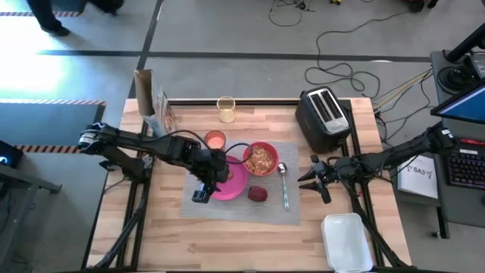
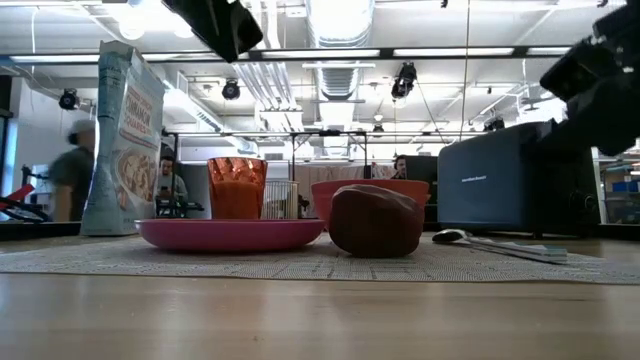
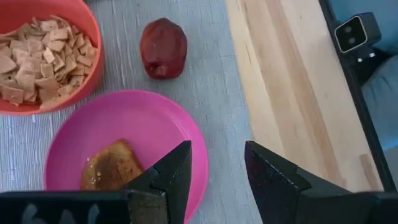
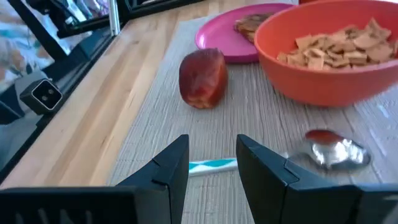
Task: Arrange a breakfast setting
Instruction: Return to Home Position
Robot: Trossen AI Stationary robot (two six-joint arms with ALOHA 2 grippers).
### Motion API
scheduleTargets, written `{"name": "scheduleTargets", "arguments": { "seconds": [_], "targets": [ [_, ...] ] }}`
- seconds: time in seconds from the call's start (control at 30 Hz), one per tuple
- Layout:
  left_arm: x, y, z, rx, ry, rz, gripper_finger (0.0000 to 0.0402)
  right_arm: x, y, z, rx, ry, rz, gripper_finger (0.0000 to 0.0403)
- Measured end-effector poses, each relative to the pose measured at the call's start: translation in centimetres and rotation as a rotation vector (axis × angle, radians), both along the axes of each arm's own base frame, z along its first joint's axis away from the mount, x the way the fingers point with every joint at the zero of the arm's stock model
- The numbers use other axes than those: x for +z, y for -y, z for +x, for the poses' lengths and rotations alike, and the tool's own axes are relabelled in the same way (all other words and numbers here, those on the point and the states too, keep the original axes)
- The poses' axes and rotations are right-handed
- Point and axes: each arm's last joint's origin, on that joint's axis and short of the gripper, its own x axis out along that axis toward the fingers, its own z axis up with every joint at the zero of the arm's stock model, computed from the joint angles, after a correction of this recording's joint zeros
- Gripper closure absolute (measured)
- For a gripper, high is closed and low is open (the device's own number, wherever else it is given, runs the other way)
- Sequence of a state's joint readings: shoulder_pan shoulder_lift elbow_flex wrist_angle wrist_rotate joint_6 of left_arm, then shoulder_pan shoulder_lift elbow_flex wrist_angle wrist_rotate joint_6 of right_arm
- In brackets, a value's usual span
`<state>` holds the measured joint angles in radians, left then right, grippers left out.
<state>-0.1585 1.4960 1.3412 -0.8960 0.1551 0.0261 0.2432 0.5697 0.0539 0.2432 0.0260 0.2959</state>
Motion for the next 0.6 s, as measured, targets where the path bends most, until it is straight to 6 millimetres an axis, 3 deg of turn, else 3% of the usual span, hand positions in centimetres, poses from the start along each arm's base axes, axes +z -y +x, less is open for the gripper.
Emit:
{"name": "scheduleTargets", "arguments": {
  "seconds": [0.33, 0.6],
  "targets": [
    [-1.3, 0.1, 0.5, 0.011, 0.051, -0.015, 0.0269, -2.0, 0.2, -0.8, -0.043, -0.132, 0.063, 0.0280],
    [-2.3, 0.2, 1.2, -0.044, 0.161, 0.003, 0.0269, -2.3, 0.2, -1.0, -0.044, -0.171, 0.052, 0.0280]
  ]
}}
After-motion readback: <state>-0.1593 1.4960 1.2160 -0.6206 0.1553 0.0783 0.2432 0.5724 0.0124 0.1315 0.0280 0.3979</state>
